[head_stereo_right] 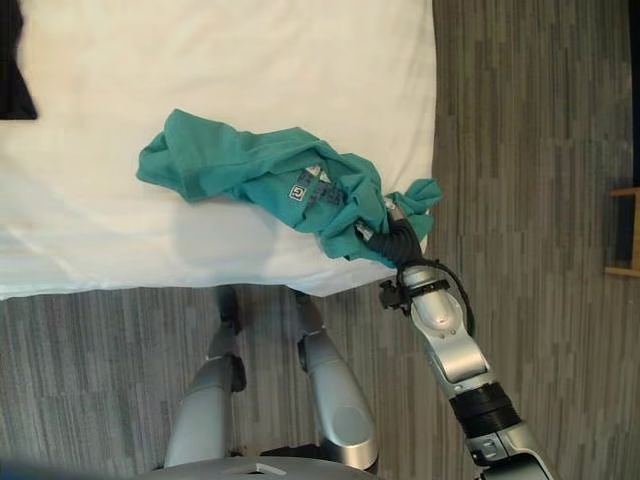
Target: Pick up bed clothes into laundry basket.
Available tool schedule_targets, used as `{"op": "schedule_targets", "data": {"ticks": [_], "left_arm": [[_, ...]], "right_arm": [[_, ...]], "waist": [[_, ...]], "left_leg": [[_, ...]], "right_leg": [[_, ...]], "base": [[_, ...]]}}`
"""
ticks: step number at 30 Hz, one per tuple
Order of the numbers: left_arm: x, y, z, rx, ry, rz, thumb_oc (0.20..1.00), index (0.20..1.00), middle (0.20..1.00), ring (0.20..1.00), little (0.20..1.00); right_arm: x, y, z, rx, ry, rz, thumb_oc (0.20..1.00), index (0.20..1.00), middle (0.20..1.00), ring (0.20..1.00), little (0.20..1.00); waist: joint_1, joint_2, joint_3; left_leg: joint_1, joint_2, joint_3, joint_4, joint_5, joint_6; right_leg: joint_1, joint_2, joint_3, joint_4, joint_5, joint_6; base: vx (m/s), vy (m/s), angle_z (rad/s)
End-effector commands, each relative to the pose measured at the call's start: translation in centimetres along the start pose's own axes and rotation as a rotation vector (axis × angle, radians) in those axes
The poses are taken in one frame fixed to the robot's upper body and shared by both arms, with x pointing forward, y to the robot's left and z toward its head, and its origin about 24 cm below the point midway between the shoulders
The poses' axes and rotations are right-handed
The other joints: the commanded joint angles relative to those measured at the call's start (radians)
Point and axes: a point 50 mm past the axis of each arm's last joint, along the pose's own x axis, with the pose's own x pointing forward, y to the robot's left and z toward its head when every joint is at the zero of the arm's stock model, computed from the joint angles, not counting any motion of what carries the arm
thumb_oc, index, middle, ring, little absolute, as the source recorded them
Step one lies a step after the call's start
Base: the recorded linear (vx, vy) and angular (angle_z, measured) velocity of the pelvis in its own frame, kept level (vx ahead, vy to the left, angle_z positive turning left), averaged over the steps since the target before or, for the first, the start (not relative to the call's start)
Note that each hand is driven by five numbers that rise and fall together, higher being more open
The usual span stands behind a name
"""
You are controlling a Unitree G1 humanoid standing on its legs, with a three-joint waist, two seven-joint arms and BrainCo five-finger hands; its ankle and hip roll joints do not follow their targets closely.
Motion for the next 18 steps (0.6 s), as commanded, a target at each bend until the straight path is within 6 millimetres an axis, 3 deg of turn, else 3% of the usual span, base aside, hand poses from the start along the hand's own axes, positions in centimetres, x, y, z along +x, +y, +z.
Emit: {"op": "schedule_targets", "data": {"ticks": [1,4,5,7,9,10,12,13,14,15,18], "left_arm": [[-0.2,-1.7,3.1,-0.013,-0.152,-0.114,0.2,0.2,0.2,0.2,0.2],[-0.9,-2.0,4.8,-0.046,-0.269,-0.123,0.2,0.2,0.2,0.2,0.2],[-1.7,-2.4,5.2,-0.157,-0.326,-0.152,0.2,0.2,0.2,0.2,0.2],[-1.9,-2.6,5.0,-0.21,-0.332,-0.161,0.2,0.2,0.2,0.2,0.2],[-3.7,-3.8,6.0,-0.5,-0.404,-0.206,0.2,0.2,0.2,0.2,0.2],[-3.7,-3.8,5.9,-0.501,-0.402,-0.205,0.2,0.2,0.2,0.2,0.2],[-5.8,-6.4,5.7,-0.903,-0.377,-0.303,0.2,0.2,0.2,0.2,0.2],[-7.1,-7.8,5.0,-1.022,-0.354,-0.368,0.2,0.2,0.2,0.2,0.2],[-9.5,-8.3,4.5,-1.053,-0.398,-0.421,0.2,0.2,0.2,0.2,0.2],[-9.6,-8.3,4.3,-1.052,-0.394,-0.419,0.2,0.2,0.2,0.2,0.2],[-12.6,-8.6,3.1,-1.178,-0.411,-0.476,0.2,0.2,0.2,0.2,0.2]], "right_arm": [[-3.0,-1.3,-5.1,-0.031,0.282,-0.038,0.2,0.2,0.2,0.2,0.2],[-3.1,-2.7,-4.8,-0.079,0.274,-0.071,0.2,0.2,0.2,0.2,0.2],[-3.2,-4.4,-4.6,-0.091,0.266,-0.15,0.2,0.2,0.2,0.2,0.2],[-3.2,-5.1,-4.4,-0.094,0.26,-0.182,0.2,0.2,0.2,0.2,0.2],[-3.7,-7.6,-3.5,-0.073,0.221,-0.327,0.2,0.2,0.2,0.2,0.2],[-3.8,-7.6,-3.4,-0.075,0.221,-0.325,0.2,0.2,0.2,0.2,0.2],[-3.7,-9.2,-2.3,-0.059,0.166,-0.437,0.2,0.2,0.2,0.2,0.2],[-3.8,-10.0,-1.6,-0.045,0.132,-0.494,0.2,0.2,0.2,0.2,0.2],[-4.2,-11.4,-0.1,-0.001,0.046,-0.58,0.2,0.2,0.2,0.2,0.2],[-4.2,-11.3,-0.1,-0.002,0.049,-0.577,0.2,0.2,0.2,0.2,0.2],[-4.0,-12.5,3.1,0.042,-0.122,-0.611,0.2,0.2,0.2,0.2,0.2]], "waist": [[-0.012,0.03,0.002],[-0.002,0.058,-0.023],[0.008,0.08,-0.048],[0.009,0.093,-0.061],[0.012,0.125,-0.101],[0.01,0.127,-0.102],[0.012,0.142,-0.129],[0.007,0.152,-0.145],[0.004,0.162,-0.177],[0.002,0.163,-0.179],[0.005,0.161,-0.228]], "left_leg": [[0.03,-0.023,-0.014,0.001,-0.016,0.055],[0.065,-0.035,-0.014,0.001,-0.028,0.056],[0.099,-0.043,-0.016,0.001,-0.038,0.058],[0.115,-0.048,-0.017,0.001,-0.043,0.06],[0.168,-0.064,-0.023,0.001,-0.057,0.066],[0.166,-0.064,-0.022,0.001,-0.051,0.066],[0.2,-0.073,-0.032,0.001,-0.064,0.071],[0.218,-0.076,-0.037,0.001,-0.068,0.075],[0.245,-0.084,-0.04,0.001,-0.07,0.081],[0.247,-0.084,-0.04,0.001,-0.071,0.081],[0.291,-0.092,-0.045,0.001,-0.083,0.087]], "right_leg": [[0.087,0.014,-0.032,0.011,-0.02,0.041],[0.122,0.007,-0.04,0.011,-0.033,0.04],[0.156,-0.001,-0.045,0.011,-0.045,0.037],[0.172,-0.003,-0.046,0.011,-0.049,0.036],[0.228,-0.015,-0.052,0.011,-0.072,0.031],[0.226,-0.016,-0.052,0.011,-0.068,0.031],[0.266,-0.026,-0.058,0.012,-0.085,0.029],[0.285,-0.03,-0.058,0.014,-0.094,0.027],[0.312,-0.037,-0.057,0.017,-0.096,0.025],[0.314,-0.037,-0.056,0.016,-0.097,0.025],[0.353,-0.043,-0.051,0.024,-0.107,0.023]], "base": [[0.0,0.0,0.0],[0.06,0.017,-0.01],[0.06,0.031,0.01],[0.08,0.035,0.06],[0.13,0.069,0.09],[0.09,0.057,0.08],[0.11,0.04,0.11],[0.15,0.079,0.13],[0.09,0.063,0.07],[0.08,0.057,-0.02],[0.08,0.019,-0.02]]}}
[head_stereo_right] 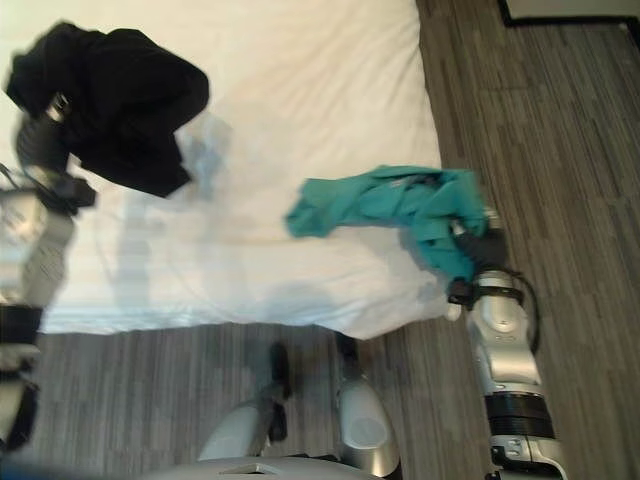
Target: Pick up bed clothes into laundry basket.
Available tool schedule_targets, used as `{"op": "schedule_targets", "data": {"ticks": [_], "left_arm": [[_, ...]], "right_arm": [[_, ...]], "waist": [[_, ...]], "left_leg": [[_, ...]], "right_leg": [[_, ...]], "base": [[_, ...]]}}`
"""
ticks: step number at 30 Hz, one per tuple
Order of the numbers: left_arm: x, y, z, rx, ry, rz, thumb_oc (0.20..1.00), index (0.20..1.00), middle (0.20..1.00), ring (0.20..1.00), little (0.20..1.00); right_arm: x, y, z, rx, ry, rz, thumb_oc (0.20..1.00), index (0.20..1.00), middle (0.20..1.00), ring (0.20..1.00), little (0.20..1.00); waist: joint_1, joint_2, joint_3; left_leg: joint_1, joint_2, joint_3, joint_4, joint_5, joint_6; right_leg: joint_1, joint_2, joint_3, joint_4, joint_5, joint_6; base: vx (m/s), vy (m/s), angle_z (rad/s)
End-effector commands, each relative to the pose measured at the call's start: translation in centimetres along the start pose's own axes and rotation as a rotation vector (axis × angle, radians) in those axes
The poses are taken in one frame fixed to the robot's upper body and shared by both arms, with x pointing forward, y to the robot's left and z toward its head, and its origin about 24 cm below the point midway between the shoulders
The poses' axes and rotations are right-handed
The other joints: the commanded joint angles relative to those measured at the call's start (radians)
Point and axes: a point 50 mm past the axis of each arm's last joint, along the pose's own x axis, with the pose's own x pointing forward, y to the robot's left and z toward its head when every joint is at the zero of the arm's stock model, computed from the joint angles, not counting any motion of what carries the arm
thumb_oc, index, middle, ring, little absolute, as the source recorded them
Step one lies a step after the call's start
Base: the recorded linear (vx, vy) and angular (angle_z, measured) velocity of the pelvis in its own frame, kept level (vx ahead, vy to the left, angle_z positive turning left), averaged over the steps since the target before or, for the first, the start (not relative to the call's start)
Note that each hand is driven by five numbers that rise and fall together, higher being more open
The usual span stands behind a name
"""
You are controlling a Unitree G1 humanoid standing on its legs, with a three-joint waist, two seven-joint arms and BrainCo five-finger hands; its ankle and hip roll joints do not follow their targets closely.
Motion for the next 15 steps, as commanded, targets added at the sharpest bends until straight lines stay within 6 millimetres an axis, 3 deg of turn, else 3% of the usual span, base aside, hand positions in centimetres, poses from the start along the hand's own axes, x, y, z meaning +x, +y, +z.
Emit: {"op": "schedule_targets", "data": {"ticks": [1,2,4,8,11,12,15], "left_arm": [[0.0,1.0,2.8,-0.136,-0.19,0.034,0.2,0.2,0.2,0.2,0.2],[-0.2,1.0,2.7,-0.138,-0.187,0.037,0.2,0.2,0.2,0.2,0.2],[-3.9,-0.5,0.5,-0.274,-0.144,0.026,0.2,0.2,0.2,0.2,0.2],[-6.0,-1.6,-1.3,-0.293,-0.062,-0.006,0.2,0.2,0.2,0.2,0.2],[-6.4,-2.8,-3.0,-0.35,0.008,-0.012,0.2,0.2,0.2,0.2,0.2],[-5.8,-3.7,-3.2,-0.389,-0.002,-0.023,0.2,0.2,0.2,0.2,0.2],[-5.5,-3.9,-3.0,-0.386,-0.016,-0.025,0.2,0.2,0.2,0.2,0.2]], "right_arm": [[0.1,-1.1,4.0,0.097,-0.216,-0.022,0.2,0.2,0.2,0.2,0.2],[0.1,-1.1,4.0,0.094,-0.214,-0.019,0.2,0.2,0.2,0.2,0.2],[-0.8,-2.4,5.2,0.162,-0.267,-0.043,0.2,0.2,0.2,0.2,0.2],[-1.8,-3.5,4.9,0.138,-0.259,-0.084,0.2,0.2,0.2,0.2,0.2],[-2.9,-4.0,3.9,0.116,-0.209,-0.112,0.2,0.2,0.2,0.2,0.2],[-3.6,-4.2,3.7,0.085,-0.193,-0.12,0.2,0.2,0.2,0.2,0.2],[-3.7,-4.2,3.7,0.081,-0.196,-0.126,0.2,0.2,0.2,0.2,0.2]], "waist": [[-0.013,-0.039,-0.128],[-0.014,-0.037,-0.13],[-0.012,-0.05,-0.18],[-0.022,-0.052,-0.209],[-0.055,-0.053,-0.213],[-0.097,-0.047,-0.204],[-0.11,-0.042,-0.195]], "left_leg": [[0.011,-0.06,-0.023,0.011,-0.035,0.059],[0.013,-0.06,-0.022,0.011,-0.036,0.059],[0.048,-0.06,-0.015,0.011,-0.04,0.064],[0.086,-0.057,-0.007,0.011,-0.064,0.072],[0.113,-0.058,0.017,0.011,-0.074,0.078],[0.116,-0.061,0.039,0.011,-0.078,0.081],[0.108,-0.06,0.056,0.011,-0.078,0.083]], "right_leg": [[0.064,-0.003,-0.024,0.025,-0.041,0.006],[0.066,-0.003,-0.023,0.025,-0.042,0.006],[0.092,0.001,-0.014,0.036,-0.051,-0.004],[0.11,0.003,-0.003,0.062,-0.075,-0.008],[0.12,0.001,0.019,0.081,-0.08,-0.005],[0.116,-0.003,0.035,0.08,-0.071,0.003],[0.103,-0.003,0.053,0.077,-0.058,0.01]], "base": [[0.06,0.008,-0.02],[0.06,0.004,-0.06],[0.1,-0.011,-0.08],[0.09,0.013,0.0],[0.04,0.077,-0.06],[-0.02,0.087,-0.1],[-0.15,0.109,-0.34]]}}
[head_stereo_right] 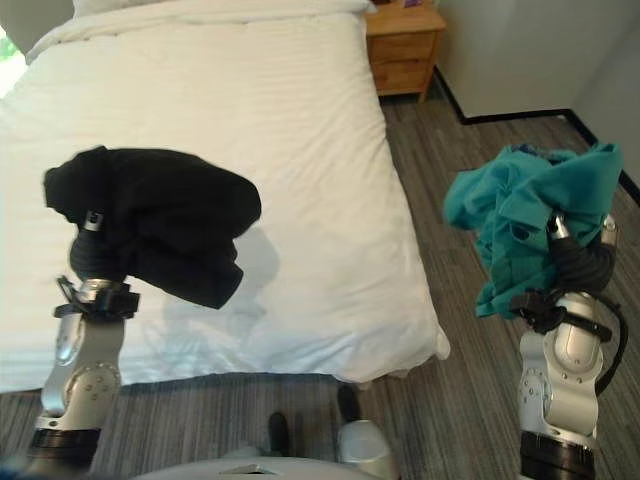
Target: Pick up bed clothes into laundry basket.
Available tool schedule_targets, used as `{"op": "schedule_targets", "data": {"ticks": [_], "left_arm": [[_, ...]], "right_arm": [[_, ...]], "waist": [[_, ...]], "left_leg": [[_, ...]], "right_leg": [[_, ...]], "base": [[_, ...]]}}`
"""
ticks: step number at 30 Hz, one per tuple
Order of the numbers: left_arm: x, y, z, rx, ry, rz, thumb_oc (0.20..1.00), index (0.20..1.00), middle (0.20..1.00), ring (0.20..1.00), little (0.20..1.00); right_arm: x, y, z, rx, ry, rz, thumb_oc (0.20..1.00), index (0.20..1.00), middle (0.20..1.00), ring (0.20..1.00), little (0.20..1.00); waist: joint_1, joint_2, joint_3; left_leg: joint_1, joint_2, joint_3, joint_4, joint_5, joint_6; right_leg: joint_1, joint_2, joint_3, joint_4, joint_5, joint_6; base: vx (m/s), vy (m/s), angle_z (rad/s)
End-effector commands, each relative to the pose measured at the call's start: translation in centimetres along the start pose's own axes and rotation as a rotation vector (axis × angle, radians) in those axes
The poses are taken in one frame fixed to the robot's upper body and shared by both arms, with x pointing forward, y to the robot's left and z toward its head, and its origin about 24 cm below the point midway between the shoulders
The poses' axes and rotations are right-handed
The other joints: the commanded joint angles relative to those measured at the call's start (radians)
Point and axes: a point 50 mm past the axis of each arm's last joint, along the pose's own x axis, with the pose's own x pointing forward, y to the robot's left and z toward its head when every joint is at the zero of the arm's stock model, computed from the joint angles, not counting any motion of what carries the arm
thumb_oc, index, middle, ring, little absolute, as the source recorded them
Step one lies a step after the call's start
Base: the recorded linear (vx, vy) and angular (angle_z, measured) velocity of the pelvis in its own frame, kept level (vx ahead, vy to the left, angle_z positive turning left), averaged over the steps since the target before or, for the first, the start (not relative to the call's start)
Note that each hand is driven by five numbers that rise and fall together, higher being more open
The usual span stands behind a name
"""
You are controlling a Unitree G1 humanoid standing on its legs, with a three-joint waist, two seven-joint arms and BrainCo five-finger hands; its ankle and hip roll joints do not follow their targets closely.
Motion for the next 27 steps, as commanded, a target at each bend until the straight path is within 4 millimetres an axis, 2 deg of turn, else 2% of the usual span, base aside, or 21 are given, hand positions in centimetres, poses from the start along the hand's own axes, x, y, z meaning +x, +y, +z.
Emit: {"op": "schedule_targets", "data": {"ticks": [1,2,4,5,6,7,8,9,11,12,13,14,15,17,20,21,22,23,24,26,27], "left_arm": [[3.4,-2.5,3.0,0.065,-0.171,-0.155,0.2,0.2,0.2,0.2,0.2],[3.5,-2.4,3.1,0.067,-0.174,-0.155,0.2,0.2,0.2,0.2,0.2],[3.9,-2.6,3.8,0.106,-0.2,-0.165,0.2,0.2,0.2,0.2,0.2],[3.9,-2.6,3.8,0.106,-0.201,-0.165,0.2,0.2,0.2,0.2,0.2],[4.2,-2.5,4.2,0.141,-0.211,-0.16,0.2,0.2,0.2,0.2,0.2],[4.2,-1.8,5.3,0.199,-0.235,-0.144,0.2,0.2,0.2,0.2,0.2],[4.0,-1.3,5.7,0.214,-0.241,-0.134,0.2,0.2,0.2,0.2,0.2],[3.4,-0.7,6.0,0.204,-0.247,-0.115,0.2,0.2,0.2,0.2,0.2],[2.0,0.4,5.5,0.181,-0.228,-0.063,0.2,0.2,0.2,0.2,0.2],[1.1,1.0,5.0,0.164,-0.206,-0.029,0.2,0.2,0.2,0.2,0.2],[-0.2,2.1,5.0,0.159,-0.204,0.034,0.2,0.2,0.2,0.2,0.2],[-0.6,2.4,5.0,0.154,-0.213,0.057,0.2,0.2,0.2,0.2,0.2],[-0.7,2.4,5.0,0.155,-0.212,0.058,0.2,0.2,0.2,0.2,0.2],[-1.3,3.1,4.0,0.099,-0.193,0.118,0.2,0.2,0.2,0.2,0.2],[-1.7,3.4,2.4,0.044,-0.146,0.163,0.2,0.2,0.2,0.2,0.2],[-1.9,3.5,1.8,0.027,-0.125,0.169,0.2,0.2,0.2,0.2,0.2],[-2.1,3.6,1.4,0.02,-0.114,0.18,0.2,0.2,0.2,0.2,0.2],[-2.5,3.7,1.3,0.029,-0.112,0.197,0.2,0.2,0.2,0.2,0.2],[-2.9,4.0,1.3,0.034,-0.118,0.221,0.2,0.2,0.2,0.2,0.2],[-3.6,4.4,1.7,0.031,-0.142,0.249,0.2,0.2,0.2,0.2,0.2],[-3.8,4.6,1.7,0.036,-0.139,0.257,0.2,0.2,0.2,0.2,0.2]], "right_arm": [[0.6,0.3,2.7,-0.029,-0.158,0.005,0.2,0.2,0.2,0.2,0.2],[0.6,0.4,2.7,-0.027,-0.159,0.005,0.2,0.2,0.2,0.2,0.2],[0.8,0.8,2.8,-0.024,-0.172,0.0,0.2,0.2,0.2,0.2,0.2],[0.8,0.8,2.8,-0.023,-0.172,0.0,0.2,0.2,0.2,0.2,0.2],[0.8,1.0,2.9,-0.034,-0.179,-0.006,0.2,0.2,0.2,0.2,0.2],[1.0,1.4,3.5,-0.059,-0.208,0.002,0.2,0.2,0.2,0.2,0.2],[1.1,1.5,3.7,-0.067,-0.218,0.008,0.2,0.2,0.2,0.2,0.2],[1.3,1.5,3.7,-0.07,-0.221,-0.001,0.2,0.2,0.2,0.2,0.2],[1.5,2.0,3.6,-0.048,-0.222,0.006,0.2,0.2,0.2,0.2,0.2],[1.6,2.4,3.4,-0.031,-0.217,0.005,0.2,0.2,0.2,0.2,0.2],[1.5,2.9,2.9,0.001,-0.195,0.014,0.2,0.2,0.2,0.2,0.2],[1.2,3.0,2.7,0.017,-0.184,0.019,0.2,0.2,0.2,0.2,0.2],[1.2,3.0,2.7,0.017,-0.183,0.02,0.2,0.2,0.2,0.2,0.2],[1.2,3.0,3.0,-0.005,-0.185,0.053,0.2,0.2,0.2,0.2,0.2],[1.5,2.8,3.6,-0.017,-0.202,0.066,0.2,0.2,0.2,0.2,0.2],[1.7,2.7,3.7,-0.027,-0.208,0.068,0.2,0.2,0.2,0.2,0.2],[1.9,3.0,3.8,-0.026,-0.213,0.079,0.2,0.2,0.2,0.2,0.2],[2.5,4.4,3.7,-0.005,-0.221,0.144,0.2,0.2,0.2,0.2,0.2],[2.8,5.0,3.8,0.007,-0.225,0.169,0.2,0.2,0.2,0.2,0.2],[2.6,5.1,3.2,0.032,-0.204,0.173,0.2,0.2,0.2,0.2,0.2],[2.5,5.2,3.1,0.04,-0.195,0.174,0.2,0.2,0.2,0.2,0.2]], "waist": [[-0.11,-0.016,0.005],[-0.104,-0.018,0.003],[-0.118,-0.018,0.022],[-0.116,-0.019,0.021],[-0.115,-0.013,0.04],[-0.079,0.003,0.071],[-0.054,0.01,0.074],[-0.029,0.009,0.072],[0.017,-0.015,0.053],[0.045,-0.032,0.043],[0.088,-0.063,0.026],[0.091,-0.072,0.023],[0.092,-0.072,0.021],[0.097,-0.081,0.022],[0.091,-0.093,0.044],[0.102,-0.1,0.052],[0.13,-0.111,0.063],[0.207,-0.125,0.086],[0.234,-0.131,0.09],[0.249,-0.132,0.074],[0.251,-0.126,0.064]], "left_leg": [[-0.046,-0.059,0.099,0.012,-0.05,0.067],[-0.054,-0.059,0.107,0.012,-0.043,0.065],[-0.086,-0.045,0.179,0.012,-0.039,0.06],[-0.088,-0.044,0.182,0.012,-0.038,0.059],[-0.096,-0.022,0.213,0.012,-0.03,0.058],[-0.096,0.031,0.281,0.012,-0.012,0.051],[-0.099,0.059,0.332,0.012,0.003,0.051],[-0.083,0.073,0.366,0.012,-0.013,0.044],[-0.084,0.083,0.453,0.015,-0.005,0.05],[-0.092,0.085,0.488,0.015,-0.002,0.053],[-0.117,0.106,0.53,0.016,0.024,0.034],[-0.132,0.119,0.539,0.018,0.049,0.017],[-0.132,0.121,0.539,0.018,0.051,0.015],[-0.146,0.158,0.527,0.026,0.109,-0.028],[-0.144,0.203,0.529,0.063,0.133,-0.054],[-0.157,0.204,0.486,0.101,0.122,-0.06],[-0.179,0.176,0.389,0.137,0.107,-0.058],[-0.226,0.075,0.069,0.206,0.067,-0.027],[-0.221,0.025,-0.056,0.228,0.025,-0.016],[-0.202,-0.042,-0.179,0.243,-0.006,0.004],[-0.187,-0.06,-0.208,0.221,-0.007,0.015]], "right_leg": [[-0.053,0.004,0.091,0.013,0.061,0.038],[-0.062,0.005,0.099,0.013,0.07,0.038],[-0.118,0.008,0.134,0.006,0.132,0.058],[-0.122,0.008,0.137,0.007,0.134,0.058],[-0.14,0.005,0.102,0.035,0.106,0.061],[-0.128,-0.034,-0.109,0.164,-0.018,0.032],[-0.101,-0.063,-0.223,0.221,-0.071,0.011],[-0.065,-0.106,-0.305,0.299,-0.14,0.006],[-0.005,-0.171,-0.398,0.34,-0.117,0.018],[0.021,-0.187,-0.417,0.338,-0.096,0.032],[0.055,-0.169,-0.466,0.202,-0.111,0.034],[0.066,-0.141,-0.456,0.14,-0.134,0.026],[0.068,-0.139,-0.456,0.136,-0.132,0.024],[0.095,-0.085,-0.435,0.064,-0.156,0.002],[0.121,-0.055,-0.434,0.07,-0.175,-0.024],[0.13,-0.05,-0.426,0.072,-0.184,-0.032],[0.132,-0.045,-0.405,0.073,-0.189,-0.04],[0.12,-0.033,-0.331,0.077,-0.164,-0.057],[0.117,-0.027,-0.28,0.082,-0.16,-0.059],[0.114,0.002,-0.196,0.068,-0.137,-0.073],[0.113,0.014,-0.177,0.064,-0.134,-0.075]], "base": [[-0.31,0.155,-0.77],[-0.36,0.164,-1.0],[-0.11,-0.003,-1.44],[-0.11,-0.044,-2.03],[-0.2,-0.075,-1.68],[-0.31,-0.062,-1.37],[-0.24,-0.019,-1.83],[-0.16,0.003,-2.51],[-0.17,-0.076,-2.45],[-0.29,-0.267,-2.55],[-0.27,-0.361,-2.42],[-0.18,-0.293,-2.1],[-0.06,-0.344,-1.06],[-0.04,-0.405,-0.81],[-0.09,-0.285,0.08],[-0.06,-0.214,0.09],[-0.1,-0.233,0.04],[-0.06,-0.21,-0.61],[-0.04,-0.178,-2.62],[0.07,-0.084,-2.63],[0.1,0.015,-0.63]]}}
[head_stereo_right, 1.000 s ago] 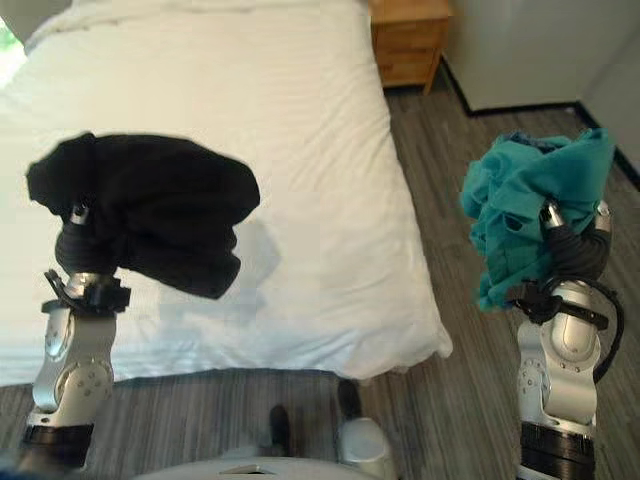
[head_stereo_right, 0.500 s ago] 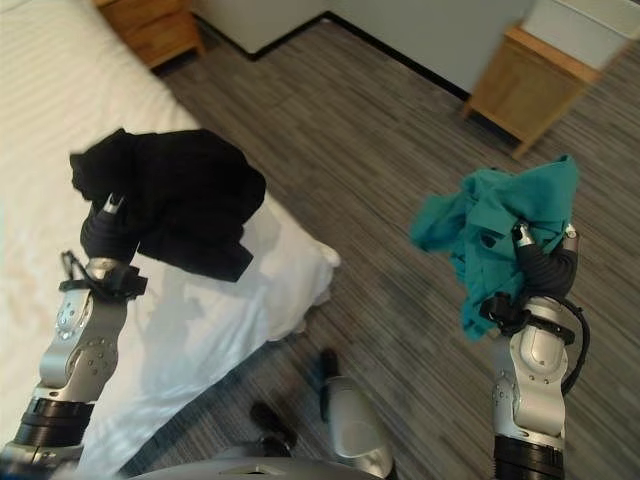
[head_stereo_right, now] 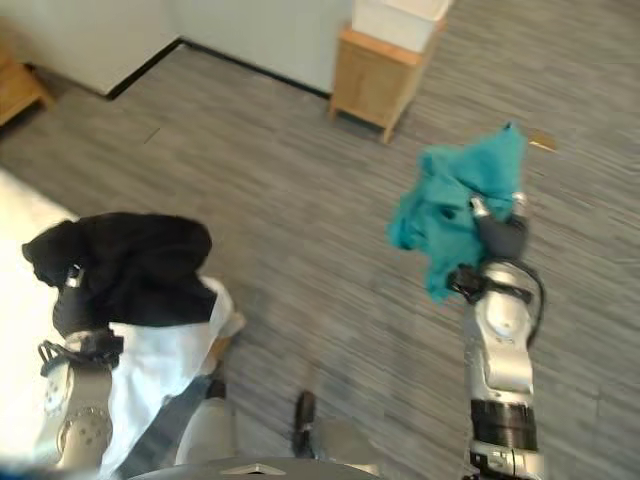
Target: Pick up bed clothes into laundry basket.
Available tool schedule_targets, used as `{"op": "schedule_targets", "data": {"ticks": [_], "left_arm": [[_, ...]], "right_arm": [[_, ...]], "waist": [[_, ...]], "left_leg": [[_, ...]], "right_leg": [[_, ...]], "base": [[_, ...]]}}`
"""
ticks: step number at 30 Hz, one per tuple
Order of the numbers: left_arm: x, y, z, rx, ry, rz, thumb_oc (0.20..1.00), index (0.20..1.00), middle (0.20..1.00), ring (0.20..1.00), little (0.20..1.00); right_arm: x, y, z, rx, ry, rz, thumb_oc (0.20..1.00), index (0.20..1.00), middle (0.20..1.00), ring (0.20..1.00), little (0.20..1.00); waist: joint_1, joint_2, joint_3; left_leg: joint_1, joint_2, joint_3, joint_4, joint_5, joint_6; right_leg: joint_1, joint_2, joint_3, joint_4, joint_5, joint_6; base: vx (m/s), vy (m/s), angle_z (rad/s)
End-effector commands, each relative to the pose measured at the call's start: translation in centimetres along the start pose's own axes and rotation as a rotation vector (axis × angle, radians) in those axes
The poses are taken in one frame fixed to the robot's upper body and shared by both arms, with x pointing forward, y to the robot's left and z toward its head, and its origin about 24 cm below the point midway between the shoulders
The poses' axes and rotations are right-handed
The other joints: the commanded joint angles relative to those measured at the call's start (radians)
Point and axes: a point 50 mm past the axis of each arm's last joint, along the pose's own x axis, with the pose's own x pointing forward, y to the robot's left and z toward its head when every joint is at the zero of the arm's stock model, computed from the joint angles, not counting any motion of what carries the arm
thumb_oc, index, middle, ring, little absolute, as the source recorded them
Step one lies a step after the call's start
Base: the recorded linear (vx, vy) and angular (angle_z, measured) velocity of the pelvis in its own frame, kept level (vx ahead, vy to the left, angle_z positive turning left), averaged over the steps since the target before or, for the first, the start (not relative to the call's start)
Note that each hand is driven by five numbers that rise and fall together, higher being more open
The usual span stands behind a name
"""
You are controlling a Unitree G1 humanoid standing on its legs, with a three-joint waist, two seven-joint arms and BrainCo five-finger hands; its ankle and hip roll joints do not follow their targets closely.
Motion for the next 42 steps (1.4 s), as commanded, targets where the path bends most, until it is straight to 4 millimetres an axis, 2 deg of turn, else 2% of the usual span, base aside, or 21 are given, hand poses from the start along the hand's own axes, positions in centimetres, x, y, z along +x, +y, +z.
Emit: {"op": "schedule_targets", "data": {"ticks": [1,2,4,7,9,20,21,22,23,24,26,28,29,31,34,36,37,39,40,41,42], "left_arm": [[1.8,-1.3,4.5,0.02,-0.23,-0.082,0.2,0.2,0.2,0.2,0.2],[1.9,-1.3,4.5,0.018,-0.235,-0.08,0.2,0.2,0.2,0.2,0.2],[2.0,-1.4,4.5,0.019,-0.233,-0.085,0.2,0.2,0.2,0.2,0.2],[2.0,-1.4,4.3,0.017,-0.219,-0.093,0.2,0.2,0.2,0.2,0.2],[2.1,-1.1,4.1,0.022,-0.207,-0.076,0.2,0.2,0.2,0.2,0.2],[1.9,-0.1,5.2,0.111,-0.241,-0.036,0.2,0.2,0.2,0.2,0.2],[2.0,0.1,5.3,0.13,-0.245,-0.025,0.2,0.2,0.2,0.2,0.2],[2.3,0.2,5.6,0.15,-0.252,-0.016,0.2,0.2,0.2,0.2,0.2],[2.5,0.3,6.1,0.188,-0.27,-0.006,0.2,0.2,0.2,0.2,0.2],[2.7,0.1,6.1,0.194,-0.27,-0.014,0.2,0.2,0.2,0.2,0.2],[2.9,-0.3,6.1,0.194,-0.275,-0.027,0.2,0.2,0.2,0.2,0.2],[3.5,-1.3,6.2,0.192,-0.29,-0.063,0.2,0.2,0.2,0.2,0.2],[3.9,-1.9,6.1,0.186,-0.291,-0.087,0.2,0.2,0.2,0.2,0.2],[4.2,-2.3,6.0,0.182,-0.29,-0.101,0.2,0.2,0.2,0.2,0.2],[4.6,-2.6,5.9,0.192,-0.291,-0.108,0.2,0.2,0.2,0.2,0.2],[4.7,-2.9,5.4,0.185,-0.272,-0.129,0.2,0.2,0.2,0.2,0.2],[4.7,-3.3,5.2,0.17,-0.271,-0.142,0.2,0.2,0.2,0.2,0.2],[4.6,-3.4,4.7,0.147,-0.255,-0.153,0.2,0.2,0.2,0.2,0.2],[4.6,-3.4,4.3,0.133,-0.242,-0.15,0.2,0.2,0.2,0.2,0.2],[4.6,-3.4,4.3,0.133,-0.242,-0.15,0.2,0.2,0.2,0.2,0.2],[4.6,-3.8,3.7,0.077,-0.219,-0.163,0.2,0.2,0.2,0.2,0.2]], "right_arm": [[-0.5,-2.4,2.5,0.027,-0.141,-0.09,0.2,0.2,0.2,0.2,0.2],[-1.0,-2.6,2.1,0.029,-0.121,-0.099,0.2,0.2,0.2,0.2,0.2],[-1.2,-2.3,1.9,0.047,-0.113,-0.094,0.2,0.2,0.2,0.2,0.2],[-1.4,-2.4,1.8,0.057,-0.109,-0.111,0.2,0.2,0.2,0.2,0.2],[-1.8,-1.6,1.3,0.092,-0.086,-0.096,0.2,0.2,0.2,0.2,0.2],[-2.0,-1.3,0.6,0.117,-0.055,-0.098,0.2,0.2,0.2,0.2,0.2],[-2.0,-1.3,0.5,0.12,-0.055,-0.1,0.2,0.2,0.2,0.2,0.2],[-1.9,-1.1,0.7,0.121,-0.063,-0.093,0.2,0.2,0.2,0.2,0.2],[-1.8,-0.7,1.1,0.12,-0.081,-0.077,0.2,0.2,0.2,0.2,0.2],[-1.8,-0.6,1.0,0.118,-0.079,-0.076,0.2,0.2,0.2,0.2,0.2],[-1.9,-0.6,1.0,0.116,-0.076,-0.077,0.2,0.2,0.2,0.2,0.2],[-2.1,-1.0,0.9,0.111,-0.077,-0.097,0.2,0.2,0.2,0.2,0.2],[-2.4,-1.6,0.8,0.108,-0.073,-0.125,0.2,0.2,0.2,0.2,0.2],[-2.6,-1.7,0.8,0.11,-0.07,-0.132,0.2,0.2,0.2,0.2,0.2],[-2.8,-1.6,0.5,0.106,-0.054,-0.12,0.2,0.2,0.2,0.2,0.2],[-3.1,-1.4,0.1,0.097,-0.029,-0.102,0.2,0.2,0.2,0.2,0.2],[-3.2,-1.4,0.0,0.1,-0.025,-0.095,0.2,0.2,0.2,0.2,0.2],[-3.2,-1.4,-0.1,0.098,-0.02,-0.085,0.2,0.2,0.2,0.2,0.2],[-3.3,-1.3,-0.2,0.112,-0.019,-0.078,0.2,0.2,0.2,0.2,0.2],[-3.3,-1.3,-0.2,0.113,-0.019,-0.077,0.2,0.2,0.2,0.2,0.2],[-3.1,-1.1,0.0,0.156,-0.024,-0.064,0.2,0.2,0.2,0.2,0.2]], "waist": [[0.006,0.036,-0.024],[0.001,0.045,-0.028],[-0.008,0.052,-0.029],[-0.029,0.061,-0.032],[-0.036,0.065,-0.032],[-0.023,0.056,-0.042],[-0.021,0.06,-0.043],[-0.018,0.072,-0.038],[-0.019,0.086,-0.018],[-0.03,0.092,-0.007],[-0.045,0.099,0.004],[-0.086,0.109,0.014],[-0.124,0.111,0.008],[-0.155,0.111,0.002],[-0.182,0.119,-0.005],[-0.211,0.12,-0.02],[-0.218,0.121,-0.029],[-0.221,0.135,-0.051],[-0.224,0.14,-0.053],[-0.226,0.143,-0.056],[-0.224,0.12,-0.048]], "left_leg": [[0.098,-0.068,0.159,-0.186,0.034,0.126],[0.096,-0.097,0.115,-0.185,0.044,0.124],[0.108,-0.11,0.092,-0.192,0.034,0.137],[0.128,-0.112,0.111,-0.234,0.038,0.151],[0.136,-0.105,0.152,-0.251,0.035,0.16],[0.173,-0.114,0.22,-0.274,0.006,0.205],[0.175,-0.116,0.221,-0.273,0.001,0.209],[0.187,-0.115,0.227,-0.268,-0.015,0.219],[0.213,-0.109,0.25,-0.262,-0.035,0.229],[0.229,-0.11,0.251,-0.26,-0.041,0.231],[0.248,-0.109,0.245,-0.261,-0.049,0.233],[0.301,-0.109,0.214,-0.274,-0.075,0.231],[0.356,-0.109,0.182,-0.288,-0.106,0.224],[0.425,-0.103,0.159,-0.319,-0.13,0.206],[0.491,-0.081,0.136,-0.339,-0.147,0.186],[0.527,-0.063,0.119,-0.314,-0.161,0.167],[0.526,-0.053,0.122,-0.284,-0.15,0.153],[0.52,-0.019,0.138,-0.19,-0.089,0.117],[0.491,-0.004,0.16,-0.084,-0.001,0.072],[0.489,0.0,0.159,-0.08,-0.007,0.073],[0.342,0.016,0.22,0.26,0.154,0.026]], "right_leg": [[0.048,-0.021,0.043,-0.085,0.063,0.04],[0.043,-0.019,0.057,-0.077,0.062,0.038],[0.029,-0.018,0.074,-0.067,0.058,0.04],[0.015,-0.02,0.091,-0.08,0.077,0.051],[0.002,-0.024,0.115,-0.09,0.09,0.064],[-0.012,-0.031,0.179,-0.068,0.097,0.089],[-0.016,-0.031,0.179,-0.045,0.086,0.091],[-0.064,-0.026,0.156,0.086,0.064,0.107],[-0.135,-0.049,0.088,0.248,0.14,0.149],[-0.189,-0.043,0.085,0.318,0.179,0.163],[-0.242,-0.03,0.083,0.353,0.196,0.168],[-0.328,-0.011,0.079,0.308,0.183,0.154],[-0.355,-0.009,0.068,0.218,0.176,0.134],[-0.394,-0.025,0.02,0.076,0.219,0.135],[-0.407,-0.031,-0.04,-0.062,0.266,0.143],[-0.386,-0.039,-0.04,-0.058,0.287,0.144],[-0.365,-0.035,-0.029,-0.056,0.293,0.138],[-0.331,-0.012,-0.041,-0.02,0.27,0.104],[-0.302,0.001,-0.052,-0.011,0.255,0.08],[-0.302,0.004,-0.053,-0.011,0.249,0.081],[-0.206,0.007,-0.061,-0.018,0.205,0.034]], "base": [[0.09,0.103,-0.39],[0.05,0.143,-0.41],[-0.02,0.127,-0.04],[0.0,0.139,-0.36],[-0.01,0.169,-0.46],[0.05,0.089,-0.37],[0.1,0.128,-0.13],[0.12,0.17,-0.12],[0.12,0.162,-0.16],[0.06,0.094,-0.3],[0.1,0.066,-0.38],[0.39,0.045,0.01],[0.57,-0.049,0.41],[0.49,-0.083,0.55],[0.41,-0.122,0.4],[0.49,-0.169,0.3],[0.5,-0.187,0.76],[0.46,-0.205,0.66],[0.26,-0.136,0.21],[0.46,-0.356,0.09],[0.52,-0.425,0.1]]}}
